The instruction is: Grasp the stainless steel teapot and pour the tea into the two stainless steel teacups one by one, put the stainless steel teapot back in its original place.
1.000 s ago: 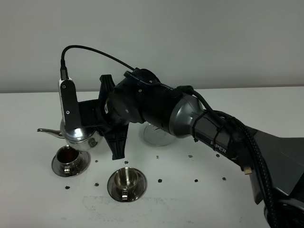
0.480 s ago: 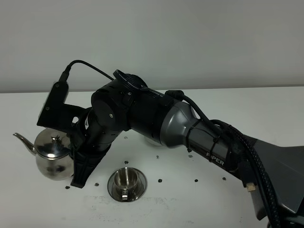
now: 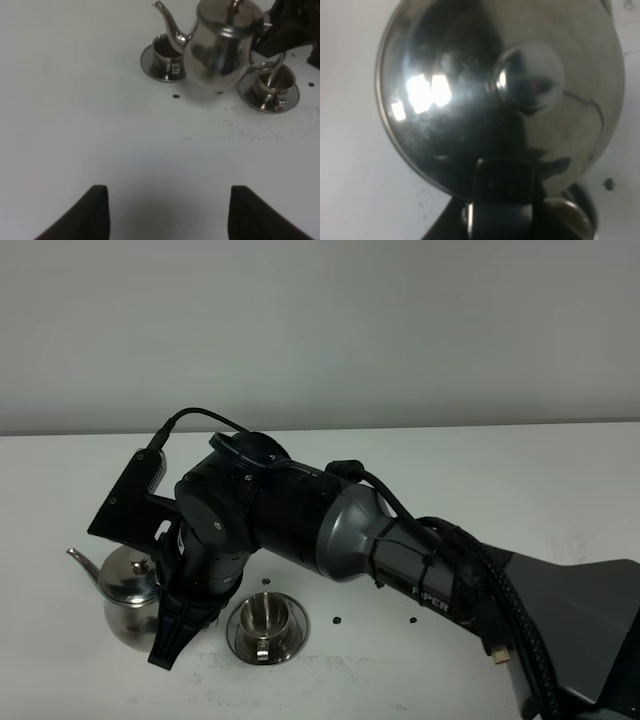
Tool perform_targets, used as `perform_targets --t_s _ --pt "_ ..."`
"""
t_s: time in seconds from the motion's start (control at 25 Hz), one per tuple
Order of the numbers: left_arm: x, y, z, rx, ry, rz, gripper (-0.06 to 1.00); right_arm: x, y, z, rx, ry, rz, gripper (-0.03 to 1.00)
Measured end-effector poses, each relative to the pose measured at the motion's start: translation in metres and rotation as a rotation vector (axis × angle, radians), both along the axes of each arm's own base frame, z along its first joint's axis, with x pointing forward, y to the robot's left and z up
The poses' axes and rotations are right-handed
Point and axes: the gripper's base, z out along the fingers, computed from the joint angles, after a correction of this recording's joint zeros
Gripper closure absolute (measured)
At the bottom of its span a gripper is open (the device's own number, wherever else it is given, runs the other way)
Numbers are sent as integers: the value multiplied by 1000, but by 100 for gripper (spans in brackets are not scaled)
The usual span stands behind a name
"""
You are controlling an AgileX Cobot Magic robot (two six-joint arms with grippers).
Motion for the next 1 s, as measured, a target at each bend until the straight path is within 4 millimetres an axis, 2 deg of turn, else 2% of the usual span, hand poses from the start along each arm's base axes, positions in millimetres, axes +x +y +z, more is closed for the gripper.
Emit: perform_targets --t_s 0.28,0.6,0.84,1.0 --pt "0 0 0 0 0 0 37 -2 10 -34 -45 24 -9 77" --pt "0 0 0 0 0 0 37 4 14 -53 -68 -31 -37 77" --pt "0 0 0 0 0 0 37 6 14 -57 -81 -48 -36 77" --pt "0 0 0 0 0 0 37 6 11 -47 -84 -61 -35 77"
